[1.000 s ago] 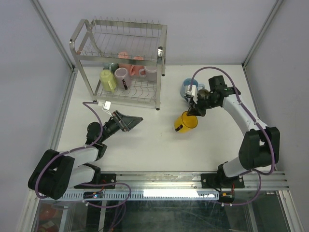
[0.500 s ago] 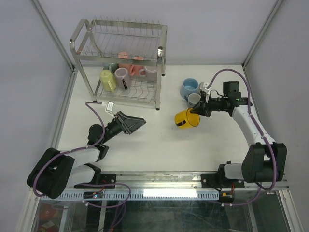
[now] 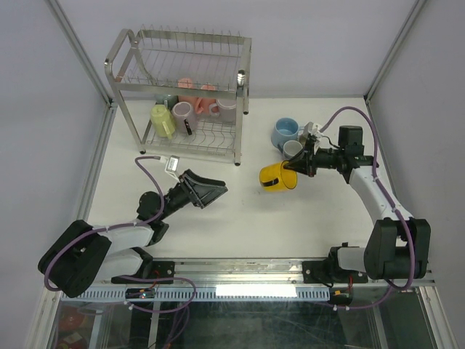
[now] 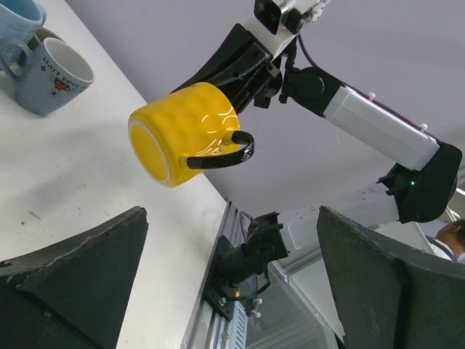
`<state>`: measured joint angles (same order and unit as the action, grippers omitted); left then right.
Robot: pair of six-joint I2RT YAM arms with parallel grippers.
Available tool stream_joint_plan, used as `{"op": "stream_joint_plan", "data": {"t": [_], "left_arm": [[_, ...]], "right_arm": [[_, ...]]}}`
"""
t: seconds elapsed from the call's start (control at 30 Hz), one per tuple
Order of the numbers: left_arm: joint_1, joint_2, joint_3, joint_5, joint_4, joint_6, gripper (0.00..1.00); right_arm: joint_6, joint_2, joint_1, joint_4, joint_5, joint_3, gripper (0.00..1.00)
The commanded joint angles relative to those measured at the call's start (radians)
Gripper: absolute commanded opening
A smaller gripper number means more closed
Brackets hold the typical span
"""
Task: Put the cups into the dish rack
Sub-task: Pick up the cup at the center of the board.
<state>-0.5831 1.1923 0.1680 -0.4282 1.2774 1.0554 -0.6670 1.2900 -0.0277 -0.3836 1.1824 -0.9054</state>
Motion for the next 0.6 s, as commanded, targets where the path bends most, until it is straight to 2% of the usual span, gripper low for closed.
{"op": "stream_joint_plan", "data": {"t": [0.0, 0.27, 0.57], "left_arm": [[-0.024, -0.024, 0.024, 0.063, 0.078, -0.031, 0.98], [-0.066, 0.012, 0.037, 0.096, 0.111, -0.031, 0.98], [-0.116, 0.055, 0.042, 0.138, 0.165, 0.003, 0.98]], "right_arm": [[0.097, -0.052, 0.006, 0.127, 0.116, -0.001, 0.00], [0.208, -0.058, 0.009, 0.217, 0.119, 0.017, 0.00], [0.393, -0.070, 0.016, 0.400, 0.138, 0.065, 0.00]]}}
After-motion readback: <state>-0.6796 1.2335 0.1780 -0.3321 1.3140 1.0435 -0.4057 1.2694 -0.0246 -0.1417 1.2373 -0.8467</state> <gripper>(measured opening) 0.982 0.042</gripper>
